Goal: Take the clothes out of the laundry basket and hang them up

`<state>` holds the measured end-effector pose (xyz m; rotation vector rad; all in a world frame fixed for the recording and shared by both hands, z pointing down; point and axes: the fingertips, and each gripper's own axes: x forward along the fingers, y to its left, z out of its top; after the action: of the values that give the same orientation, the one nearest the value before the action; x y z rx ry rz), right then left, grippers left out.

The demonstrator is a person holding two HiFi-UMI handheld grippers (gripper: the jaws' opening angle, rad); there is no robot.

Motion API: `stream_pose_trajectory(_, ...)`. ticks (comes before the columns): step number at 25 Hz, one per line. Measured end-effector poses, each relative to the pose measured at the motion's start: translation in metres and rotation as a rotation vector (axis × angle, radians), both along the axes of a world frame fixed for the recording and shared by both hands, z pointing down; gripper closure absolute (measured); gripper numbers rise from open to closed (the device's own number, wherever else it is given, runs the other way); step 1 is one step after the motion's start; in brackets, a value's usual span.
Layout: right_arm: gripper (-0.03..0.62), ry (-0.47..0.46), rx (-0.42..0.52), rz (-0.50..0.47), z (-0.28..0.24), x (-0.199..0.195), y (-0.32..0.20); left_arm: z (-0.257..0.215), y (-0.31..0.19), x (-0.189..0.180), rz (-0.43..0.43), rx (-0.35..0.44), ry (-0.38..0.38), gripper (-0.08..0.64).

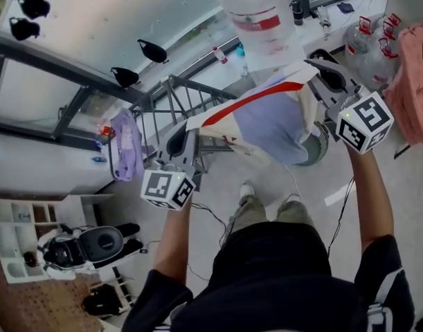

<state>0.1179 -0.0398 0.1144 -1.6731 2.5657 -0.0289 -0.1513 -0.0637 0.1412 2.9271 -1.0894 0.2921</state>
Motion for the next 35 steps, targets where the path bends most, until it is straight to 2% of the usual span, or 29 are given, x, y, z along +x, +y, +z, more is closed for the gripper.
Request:
stream_pose_trajectory(7,0.588,0.073,0.015,-0.173,-0.024,-0.081,-0.001,-0.033,0.017,-0.085,-0.189,0.037,0.109,0.551)
stream_pose_trajectory(10,0.588,0.083,0.020,-0.242,-0.030,-0.123,-0.005,-0.043,0.026,-0.127,-0.247,0.071,0.124,0.551)
stream_pose_trajectory(16,0.588,0.086,0.010,-0.345,-0.033,-0.221,-0.014,-0.048,0.040,-0.224,-0.353,0.107,0.153,0.551)
stream_pose_trajectory(21,0.588,0.144,-0.003,-0.427,-0.031,-0.310,-0.021,-0.041,0.044,-0.310,-0.432,0.114,0.197,0.551)
stream_pose_trajectory(25,0.588,0.174,-0.024,-0.435,-0.035,-0.379,-0.028,-0.042,0.040,-0.377,-0.451,0.105,0.216,0.551)
stream_pose_trajectory(29,0.588,0.187,-0.040,-0.407,-0.047,-0.448,-0.021,-0.054,0.042,-0.446,-0.429,0.113,0.235,0.551)
stream_pose_trajectory(35,0.588,0.222,-0.078,-0.312,-0.066,-0.524,0.033,-0.072,0.083,-0.524,-0.365,0.097,0.267,0.551)
